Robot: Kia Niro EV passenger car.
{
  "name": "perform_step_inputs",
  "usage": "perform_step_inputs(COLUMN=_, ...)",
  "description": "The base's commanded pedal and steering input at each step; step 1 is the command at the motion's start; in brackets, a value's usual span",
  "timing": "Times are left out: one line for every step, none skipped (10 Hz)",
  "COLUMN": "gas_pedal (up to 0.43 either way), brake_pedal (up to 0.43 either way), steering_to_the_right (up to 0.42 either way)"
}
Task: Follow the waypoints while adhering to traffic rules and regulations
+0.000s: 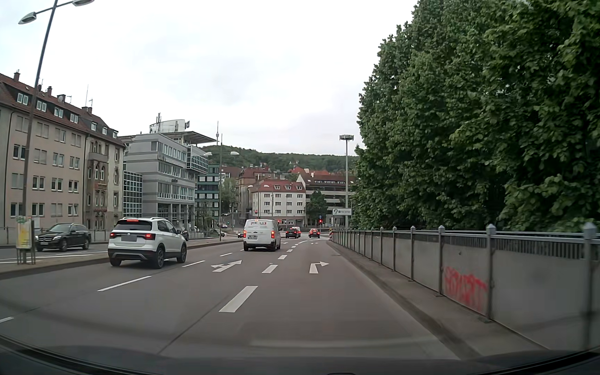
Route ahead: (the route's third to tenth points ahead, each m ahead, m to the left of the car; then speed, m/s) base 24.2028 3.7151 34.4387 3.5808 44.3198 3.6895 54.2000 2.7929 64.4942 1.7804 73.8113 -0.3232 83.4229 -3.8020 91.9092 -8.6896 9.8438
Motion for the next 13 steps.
perform_step_inputs(gas_pedal=0.039, brake_pedal=0.000, steering_to_the_right=0.002)
perform_step_inputs(gas_pedal=0.039, brake_pedal=0.000, steering_to_the_right=0.002)
perform_step_inputs(gas_pedal=0.039, brake_pedal=0.000, steering_to_the_right=0.000)
perform_step_inputs(gas_pedal=0.039, brake_pedal=0.000, steering_to_the_right=-0.001)
perform_step_inputs(gas_pedal=0.039, brake_pedal=0.000, steering_to_the_right=-0.002)
perform_step_inputs(gas_pedal=0.039, brake_pedal=0.000, steering_to_the_right=-0.002)
perform_step_inputs(gas_pedal=0.039, brake_pedal=0.000, steering_to_the_right=-0.002)
perform_step_inputs(gas_pedal=0.039, brake_pedal=0.000, steering_to_the_right=-0.002)
perform_step_inputs(gas_pedal=0.039, brake_pedal=0.000, steering_to_the_right=-0.002)
perform_step_inputs(gas_pedal=0.039, brake_pedal=0.000, steering_to_the_right=-0.001)
perform_step_inputs(gas_pedal=0.039, brake_pedal=0.000, steering_to_the_right=-0.002)
perform_step_inputs(gas_pedal=0.039, brake_pedal=0.000, steering_to_the_right=-0.001)
perform_step_inputs(gas_pedal=0.039, brake_pedal=0.000, steering_to_the_right=-0.001)
